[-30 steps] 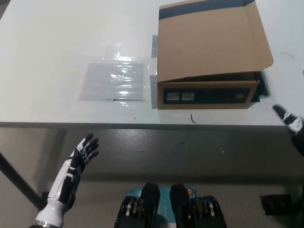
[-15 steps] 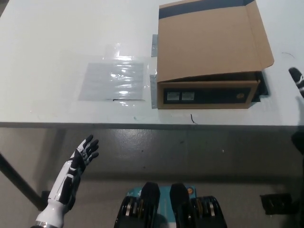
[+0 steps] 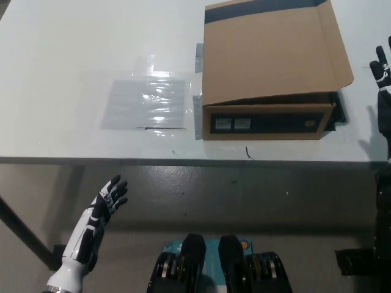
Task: A small storage box is placed at the center of the table and the robot uses its right hand to slide under its lid and push it upwards to open it
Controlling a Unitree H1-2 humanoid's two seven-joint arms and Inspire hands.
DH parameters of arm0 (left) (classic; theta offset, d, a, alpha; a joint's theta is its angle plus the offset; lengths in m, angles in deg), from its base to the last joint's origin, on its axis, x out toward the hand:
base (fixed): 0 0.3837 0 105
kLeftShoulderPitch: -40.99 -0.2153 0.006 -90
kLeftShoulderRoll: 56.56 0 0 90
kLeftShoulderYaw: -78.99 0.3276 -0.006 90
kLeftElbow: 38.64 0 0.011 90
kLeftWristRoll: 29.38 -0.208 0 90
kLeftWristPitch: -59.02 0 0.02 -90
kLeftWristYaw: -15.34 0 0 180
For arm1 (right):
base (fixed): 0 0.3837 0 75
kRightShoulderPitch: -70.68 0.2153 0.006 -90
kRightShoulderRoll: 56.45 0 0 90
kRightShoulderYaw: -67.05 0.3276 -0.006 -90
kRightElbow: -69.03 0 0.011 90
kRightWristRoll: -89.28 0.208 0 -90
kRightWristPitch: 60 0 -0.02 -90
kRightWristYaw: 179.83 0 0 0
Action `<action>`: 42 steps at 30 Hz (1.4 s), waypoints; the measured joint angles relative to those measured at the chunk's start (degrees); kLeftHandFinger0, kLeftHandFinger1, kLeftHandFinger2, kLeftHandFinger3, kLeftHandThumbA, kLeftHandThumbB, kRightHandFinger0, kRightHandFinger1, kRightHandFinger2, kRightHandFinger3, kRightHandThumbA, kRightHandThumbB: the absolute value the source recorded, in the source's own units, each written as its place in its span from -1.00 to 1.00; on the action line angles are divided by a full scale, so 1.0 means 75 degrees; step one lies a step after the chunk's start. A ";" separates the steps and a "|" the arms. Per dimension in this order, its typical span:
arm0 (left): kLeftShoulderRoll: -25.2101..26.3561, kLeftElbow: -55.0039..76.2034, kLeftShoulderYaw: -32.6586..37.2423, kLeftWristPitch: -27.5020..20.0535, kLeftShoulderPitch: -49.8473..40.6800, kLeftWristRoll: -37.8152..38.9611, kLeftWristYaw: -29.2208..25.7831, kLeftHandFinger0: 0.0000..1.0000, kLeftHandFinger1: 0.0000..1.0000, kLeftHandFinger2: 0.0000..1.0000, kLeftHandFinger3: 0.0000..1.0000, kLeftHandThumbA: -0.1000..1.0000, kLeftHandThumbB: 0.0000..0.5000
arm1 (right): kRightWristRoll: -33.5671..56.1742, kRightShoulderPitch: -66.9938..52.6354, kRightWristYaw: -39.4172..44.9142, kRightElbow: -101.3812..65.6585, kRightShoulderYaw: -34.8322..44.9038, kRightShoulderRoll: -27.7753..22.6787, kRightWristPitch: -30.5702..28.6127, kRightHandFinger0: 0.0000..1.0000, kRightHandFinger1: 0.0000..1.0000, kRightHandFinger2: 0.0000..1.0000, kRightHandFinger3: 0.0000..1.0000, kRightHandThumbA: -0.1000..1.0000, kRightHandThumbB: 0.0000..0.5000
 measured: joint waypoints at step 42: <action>0.0000 -0.0008 0.0004 -0.0008 0.0000 0.0001 0.0073 1.00 1.00 1.00 1.00 1.00 0.36 | 0.0569 0.0527 0.0030 0.0669 0.0273 0.0728 0.0371 1.00 1.00 1.00 1.00 1.00 0.10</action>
